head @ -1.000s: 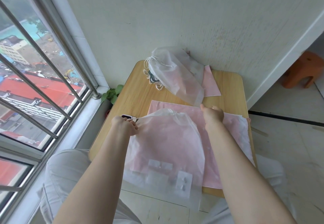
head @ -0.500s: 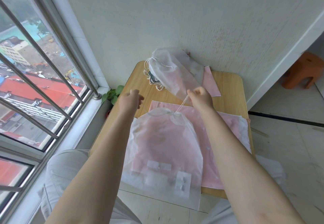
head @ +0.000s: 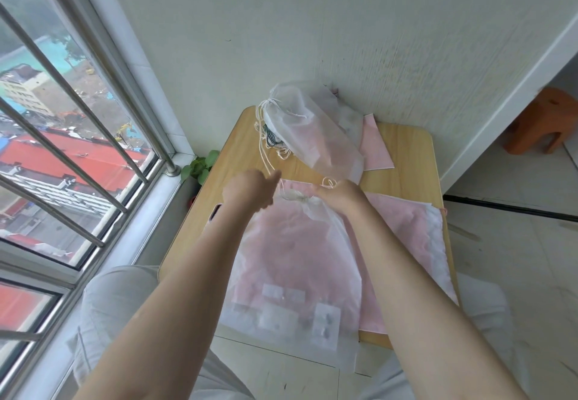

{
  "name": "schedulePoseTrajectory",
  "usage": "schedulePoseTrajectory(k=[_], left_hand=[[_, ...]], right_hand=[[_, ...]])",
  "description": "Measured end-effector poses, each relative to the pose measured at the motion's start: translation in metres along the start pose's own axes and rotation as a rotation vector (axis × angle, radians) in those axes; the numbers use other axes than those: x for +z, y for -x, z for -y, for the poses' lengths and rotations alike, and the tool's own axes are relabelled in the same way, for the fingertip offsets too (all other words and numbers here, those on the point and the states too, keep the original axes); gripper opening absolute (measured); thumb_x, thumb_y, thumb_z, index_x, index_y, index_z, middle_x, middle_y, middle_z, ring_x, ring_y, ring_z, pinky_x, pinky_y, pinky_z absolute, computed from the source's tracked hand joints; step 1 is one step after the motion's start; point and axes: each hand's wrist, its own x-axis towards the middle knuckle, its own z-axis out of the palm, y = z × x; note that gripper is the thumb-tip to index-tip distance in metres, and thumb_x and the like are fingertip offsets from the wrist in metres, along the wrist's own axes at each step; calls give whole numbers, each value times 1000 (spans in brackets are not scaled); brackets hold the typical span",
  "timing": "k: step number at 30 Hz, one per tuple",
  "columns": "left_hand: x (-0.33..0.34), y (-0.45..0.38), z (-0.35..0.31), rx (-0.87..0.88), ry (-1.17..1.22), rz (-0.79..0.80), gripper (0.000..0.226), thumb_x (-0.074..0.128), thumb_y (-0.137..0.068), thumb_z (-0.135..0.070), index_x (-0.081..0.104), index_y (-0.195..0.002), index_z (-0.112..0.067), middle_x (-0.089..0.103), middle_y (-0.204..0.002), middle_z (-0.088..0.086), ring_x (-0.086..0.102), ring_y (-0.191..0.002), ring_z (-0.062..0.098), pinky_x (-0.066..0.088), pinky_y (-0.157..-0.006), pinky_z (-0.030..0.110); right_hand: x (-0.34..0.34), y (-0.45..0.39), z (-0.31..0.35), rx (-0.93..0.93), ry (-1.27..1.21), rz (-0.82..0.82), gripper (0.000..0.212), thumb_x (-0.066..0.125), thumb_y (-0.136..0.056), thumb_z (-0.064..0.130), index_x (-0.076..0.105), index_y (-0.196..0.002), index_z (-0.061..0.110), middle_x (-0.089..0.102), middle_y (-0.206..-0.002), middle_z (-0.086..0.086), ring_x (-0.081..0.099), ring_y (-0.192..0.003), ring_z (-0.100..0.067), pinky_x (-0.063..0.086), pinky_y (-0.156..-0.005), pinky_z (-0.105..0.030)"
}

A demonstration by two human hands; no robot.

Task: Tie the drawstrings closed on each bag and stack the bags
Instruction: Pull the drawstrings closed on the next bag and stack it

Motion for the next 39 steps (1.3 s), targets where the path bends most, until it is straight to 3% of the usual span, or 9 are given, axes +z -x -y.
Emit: schedulePoseTrajectory(k=[2, 6, 8, 11, 20, 26, 30, 33, 39], left_hand=[[11, 6, 3, -31, 82, 195, 75, 31, -93, -65, 73, -72, -7, 74, -67, 1, 69, -58, 19, 52, -69, 30], [31, 15, 4, -56, 395, 172, 47, 54, -91, -52, 72, -83, -9, 74, -72, 1, 66, -55, 16, 46, -54, 25], [39, 18, 3, -61, 579, 58, 27, 63, -87, -36, 73, -80, -12, 74, -74, 1, 65, -57, 17, 46, -54, 26], [47, 26, 2, -114, 780, -12, 16, 67, -83, -26, 73, -73, -15, 74, -74, -1, 65, -59, 16, 47, -58, 27], [47, 35, 0, -24, 347, -200, 31, 60, -83, -28, 66, -61, -8, 60, -54, -1, 53, -53, 23, 40, -51, 26], [44, 34, -8, 316, 307, -476, 9, 71, -84, -17, 76, -84, -10, 69, -89, 3, 63, -77, 22, 44, -65, 29], [40, 39, -18, 346, 574, -210, 11, 70, -87, -20, 76, -77, -18, 72, -77, -8, 65, -74, 10, 48, -71, 25], [38, 36, -17, 176, 851, -47, 18, 64, -91, -15, 71, -74, -15, 70, -65, -4, 65, -62, 11, 52, -62, 30], [31, 32, -17, 64, 661, 115, 16, 64, -89, -15, 73, -80, -6, 67, -63, 0, 53, -42, 4, 35, -40, 14]], right_hand=[[3, 1, 0, -10, -58, 21, 110, 56, -56, 83, 42, -147, 22, 51, -144, 2, 50, -130, -24, 38, -109, -44], [13, -6, -4, -49, -136, 1, 73, 67, -82, 51, 48, -142, 13, 55, -139, -2, 53, -126, -24, 38, -108, -40], [21, -10, -5, -118, -171, -29, 25, 67, -84, 36, 71, -98, 16, 65, -104, 3, 60, -99, -24, 41, -95, -37], [31, -14, -6, -167, -219, -77, 27, 68, -83, 27, 65, -69, 4, 55, -82, 5, 52, -75, -19, 41, -77, -36], [42, -4, -5, -377, -212, -267, 35, 69, -84, 15, 51, -62, -5, 59, -76, -19, 52, -71, -27, 31, -59, -32], [46, 1, -1, -427, -155, -227, 40, 64, -83, 15, 42, -53, 0, 47, -65, -24, 43, -67, -31, 28, -56, -36], [39, 12, 6, -368, -242, -100, 28, 61, -82, 18, 49, -57, 21, 46, -59, 6, 41, -59, -15, 35, -56, -25], [30, 16, 5, -302, -405, -24, 16, 60, -94, 12, 66, -79, 10, 58, -66, 3, 50, -58, -6, 42, -56, -14], [8, 18, 13, -306, -694, -154, 16, 61, -94, 15, 71, -82, 11, 70, -77, -3, 65, -68, -14, 56, -70, -24]])
